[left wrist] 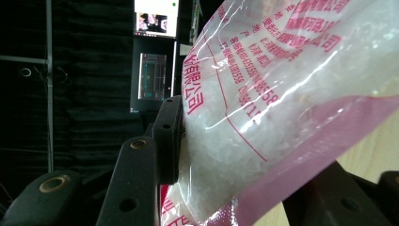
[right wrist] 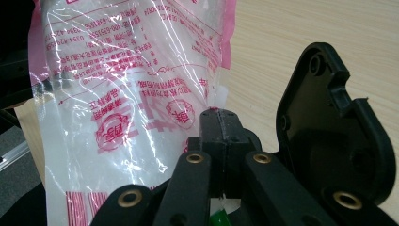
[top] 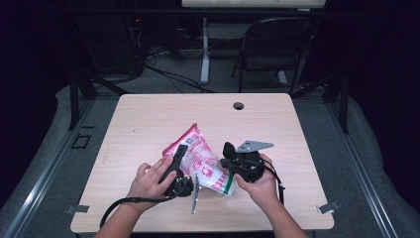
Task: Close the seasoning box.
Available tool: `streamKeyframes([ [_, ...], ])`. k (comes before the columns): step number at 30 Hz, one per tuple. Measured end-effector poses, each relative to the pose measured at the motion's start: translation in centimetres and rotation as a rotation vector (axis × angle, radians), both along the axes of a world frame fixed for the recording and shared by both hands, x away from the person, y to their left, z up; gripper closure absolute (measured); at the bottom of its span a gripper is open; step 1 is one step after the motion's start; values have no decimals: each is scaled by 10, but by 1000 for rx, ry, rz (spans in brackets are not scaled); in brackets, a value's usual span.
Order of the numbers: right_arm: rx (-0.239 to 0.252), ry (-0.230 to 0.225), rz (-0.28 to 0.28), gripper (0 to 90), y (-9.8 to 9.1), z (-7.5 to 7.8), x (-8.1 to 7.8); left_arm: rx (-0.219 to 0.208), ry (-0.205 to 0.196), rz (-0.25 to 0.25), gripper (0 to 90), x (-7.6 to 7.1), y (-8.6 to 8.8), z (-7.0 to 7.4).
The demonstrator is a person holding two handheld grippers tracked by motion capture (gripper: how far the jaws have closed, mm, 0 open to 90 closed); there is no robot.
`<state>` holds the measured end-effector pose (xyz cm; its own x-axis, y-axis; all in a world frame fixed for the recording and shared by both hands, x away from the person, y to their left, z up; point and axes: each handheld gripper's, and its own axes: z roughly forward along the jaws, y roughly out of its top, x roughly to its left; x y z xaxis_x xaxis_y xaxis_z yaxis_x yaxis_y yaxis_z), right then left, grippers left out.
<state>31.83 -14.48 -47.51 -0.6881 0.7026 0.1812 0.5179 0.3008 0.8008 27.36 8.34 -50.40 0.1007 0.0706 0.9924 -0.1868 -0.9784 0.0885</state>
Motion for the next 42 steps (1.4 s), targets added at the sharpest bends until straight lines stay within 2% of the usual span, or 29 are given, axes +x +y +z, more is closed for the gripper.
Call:
streamKeyframes([
  [9, 5, -2, -2, 900, 0, 1, 0, 0, -2, 0, 610, 0, 0, 2],
  [23, 10, -8, -1, 900, 0, 1, 0, 22, -27, -10, 615, -1, -1, 4],
  [27, 13, -8, -2, 900, 0, 1, 0, 21, -17, -6, 617, -2, -1, 4],
  [42, 20, -13, -7, 900, 0, 2, -1, 42, -45, -19, 621, -3, -1, 7],
])
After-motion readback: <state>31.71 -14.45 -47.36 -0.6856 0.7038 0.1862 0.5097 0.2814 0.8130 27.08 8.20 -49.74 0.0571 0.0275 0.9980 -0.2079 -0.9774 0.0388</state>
